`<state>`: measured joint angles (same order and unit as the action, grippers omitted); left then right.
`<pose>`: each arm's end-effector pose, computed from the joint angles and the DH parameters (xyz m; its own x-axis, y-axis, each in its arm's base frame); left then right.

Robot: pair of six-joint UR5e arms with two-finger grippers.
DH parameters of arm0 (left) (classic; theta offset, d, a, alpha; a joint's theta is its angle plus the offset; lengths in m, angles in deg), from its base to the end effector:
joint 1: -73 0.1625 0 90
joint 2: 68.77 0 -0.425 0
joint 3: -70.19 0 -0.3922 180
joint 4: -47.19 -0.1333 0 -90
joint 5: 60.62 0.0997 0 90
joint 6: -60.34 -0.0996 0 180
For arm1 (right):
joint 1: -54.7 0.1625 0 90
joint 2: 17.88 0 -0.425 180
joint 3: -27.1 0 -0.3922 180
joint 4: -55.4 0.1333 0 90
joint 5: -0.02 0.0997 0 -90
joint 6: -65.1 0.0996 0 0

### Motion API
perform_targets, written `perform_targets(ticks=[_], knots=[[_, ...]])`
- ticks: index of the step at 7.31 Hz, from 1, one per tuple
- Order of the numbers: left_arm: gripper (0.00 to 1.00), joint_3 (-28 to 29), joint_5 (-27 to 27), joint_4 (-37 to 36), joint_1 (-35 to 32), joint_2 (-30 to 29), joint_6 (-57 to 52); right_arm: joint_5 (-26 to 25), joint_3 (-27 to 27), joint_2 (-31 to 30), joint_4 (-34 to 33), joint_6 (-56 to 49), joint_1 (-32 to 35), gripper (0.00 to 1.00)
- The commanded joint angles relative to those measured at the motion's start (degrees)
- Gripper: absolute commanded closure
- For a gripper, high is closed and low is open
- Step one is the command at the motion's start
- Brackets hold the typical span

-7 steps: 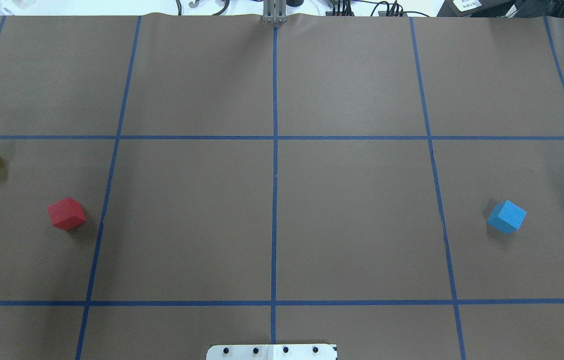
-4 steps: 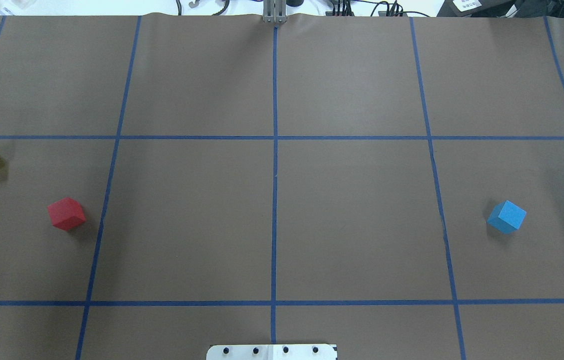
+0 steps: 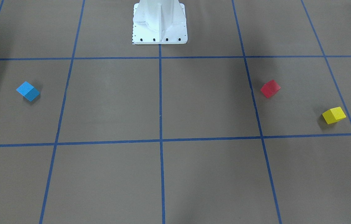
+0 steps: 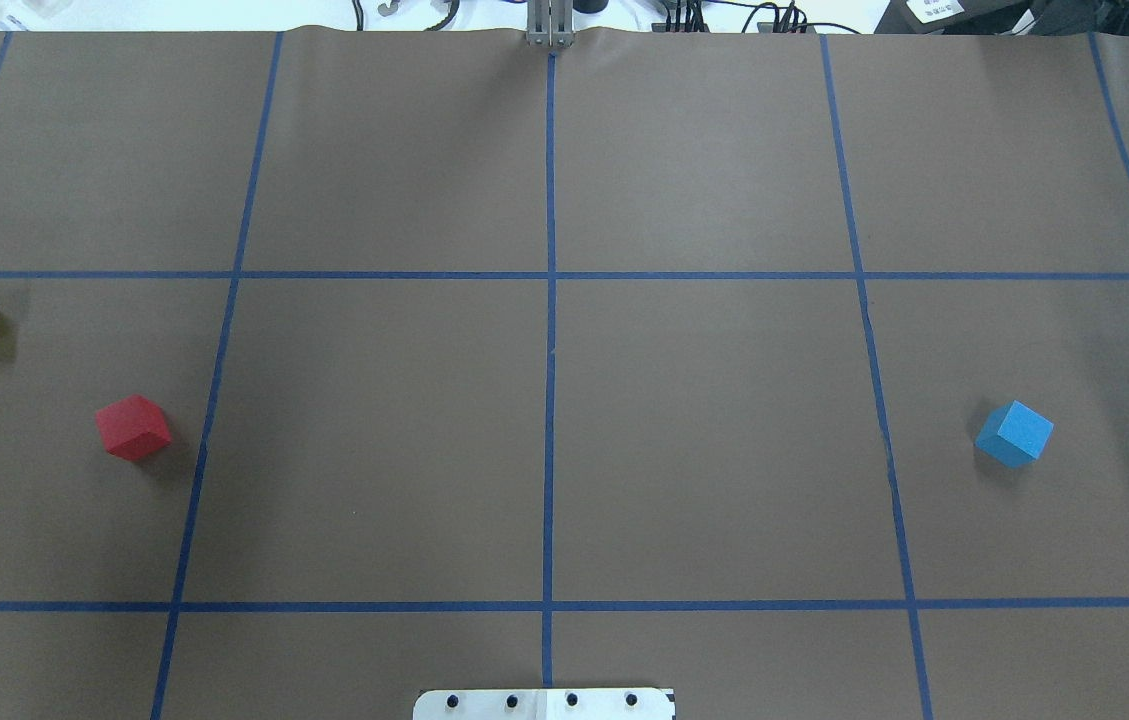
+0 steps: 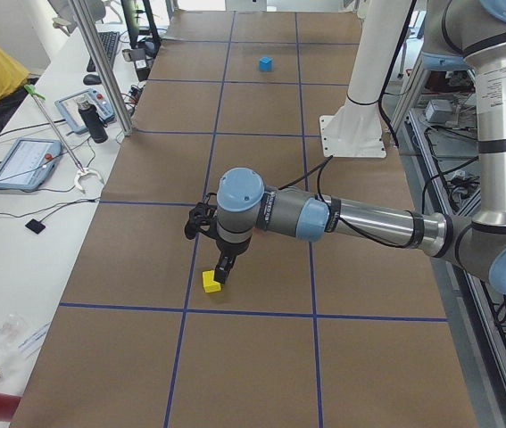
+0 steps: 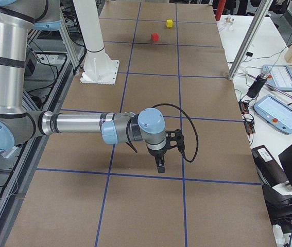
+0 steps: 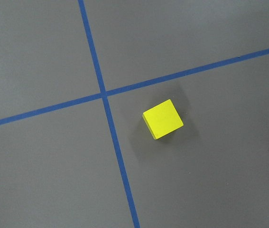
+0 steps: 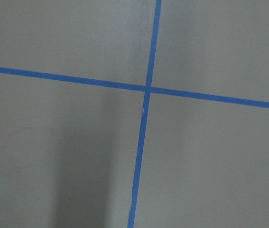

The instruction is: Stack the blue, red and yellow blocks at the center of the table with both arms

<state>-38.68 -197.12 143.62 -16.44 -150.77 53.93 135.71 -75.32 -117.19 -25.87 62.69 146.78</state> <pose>-0.0567 -0.4422 0.5452 0.6809 0.3276 -0.6550 -0.0859 0.9239 0.3728 0.0778 -0.4322 0.6083 0.7043 -0.1624 0.6911 -0.0059 0.9721 0.2344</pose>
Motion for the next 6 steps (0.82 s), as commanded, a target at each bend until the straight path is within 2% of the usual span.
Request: perform_targets(ticks=[1, 3, 4, 5, 6], knots=[[0.00, 0.50, 0.10, 5.51, 0.05, -1.49, 0.07, 2.56, -1.10, -0.18, 0.94, 5.09, -0.06, 0.01], [0.00, 0.77, -0.08, 5.61, 0.05, -2.99, 0.16, 4.39, -2.51, -0.18, 5.92, 20.44, -1.19, 0.01], [0.00, 0.77, -0.08, 5.61, 0.14, -2.99, 0.16, 4.24, -3.99, -0.18, 8.82, 29.22, -4.42, 0.01], [0.00, 0.77, -0.08, 5.61, 0.14, -2.99, 0.08, 3.89, -6.10, -0.53, 10.50, 36.09, -7.24, 0.01], [0.00, 0.68, -0.17, 5.61, 0.05, -2.99, 0.16, 0.84, -9.86, -1.58, 10.43, 43.21, -11.53, 0.01]])
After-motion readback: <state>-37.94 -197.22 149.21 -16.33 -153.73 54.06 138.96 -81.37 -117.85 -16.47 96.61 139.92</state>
